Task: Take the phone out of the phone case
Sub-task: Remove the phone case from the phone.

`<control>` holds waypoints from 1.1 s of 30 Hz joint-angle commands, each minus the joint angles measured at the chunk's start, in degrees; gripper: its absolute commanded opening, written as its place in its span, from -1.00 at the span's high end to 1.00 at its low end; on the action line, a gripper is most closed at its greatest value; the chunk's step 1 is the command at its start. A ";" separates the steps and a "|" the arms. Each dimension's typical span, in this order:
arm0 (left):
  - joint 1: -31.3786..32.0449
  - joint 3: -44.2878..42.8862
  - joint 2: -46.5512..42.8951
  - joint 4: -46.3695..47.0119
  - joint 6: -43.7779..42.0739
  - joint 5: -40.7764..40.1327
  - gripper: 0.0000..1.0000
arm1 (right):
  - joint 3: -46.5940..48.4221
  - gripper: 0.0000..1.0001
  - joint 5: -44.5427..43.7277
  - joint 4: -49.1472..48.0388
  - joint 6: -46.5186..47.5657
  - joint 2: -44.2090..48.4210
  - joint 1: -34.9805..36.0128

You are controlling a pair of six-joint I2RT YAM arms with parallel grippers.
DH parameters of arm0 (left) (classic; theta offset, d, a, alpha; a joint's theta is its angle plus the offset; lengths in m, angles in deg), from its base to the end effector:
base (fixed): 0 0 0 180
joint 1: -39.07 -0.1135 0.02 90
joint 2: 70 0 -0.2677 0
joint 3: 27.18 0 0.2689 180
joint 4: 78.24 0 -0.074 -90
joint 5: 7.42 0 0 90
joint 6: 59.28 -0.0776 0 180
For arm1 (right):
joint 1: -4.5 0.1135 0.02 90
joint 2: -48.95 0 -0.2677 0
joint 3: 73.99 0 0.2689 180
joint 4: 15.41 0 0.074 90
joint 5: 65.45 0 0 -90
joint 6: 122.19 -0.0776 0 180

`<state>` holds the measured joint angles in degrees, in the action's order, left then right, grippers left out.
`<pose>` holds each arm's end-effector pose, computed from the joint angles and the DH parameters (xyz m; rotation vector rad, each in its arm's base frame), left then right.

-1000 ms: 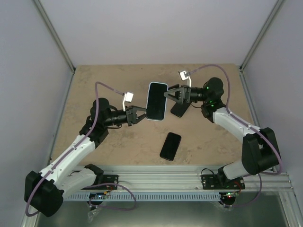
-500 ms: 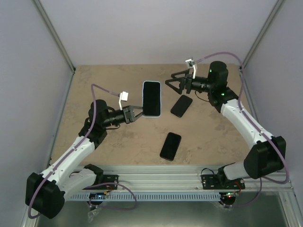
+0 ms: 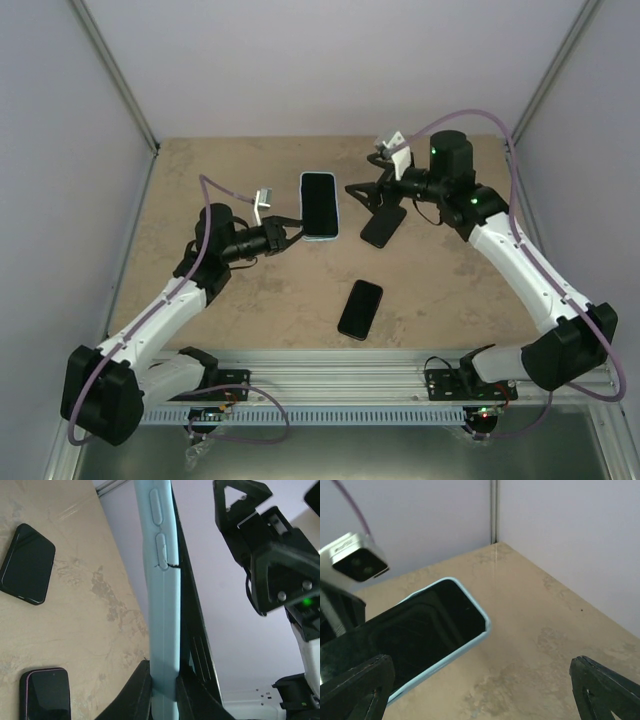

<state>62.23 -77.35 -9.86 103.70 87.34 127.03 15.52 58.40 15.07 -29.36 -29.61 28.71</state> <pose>0.2358 -0.1600 0.2810 0.0975 1.9831 -1.6292 0.3119 0.1876 0.3807 -0.8374 1.7438 0.8133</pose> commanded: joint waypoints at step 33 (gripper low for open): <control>-2.50 -1.62 5.25 7.02 15.09 -2.21 1.00 | -2.21 -0.02 -35.33 2.97 34.68 -2.68 29.21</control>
<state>60.15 -77.72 -4.07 105.20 102.14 124.67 14.95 26.82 19.94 3.12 -31.32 56.49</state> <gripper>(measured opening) 0.102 0.516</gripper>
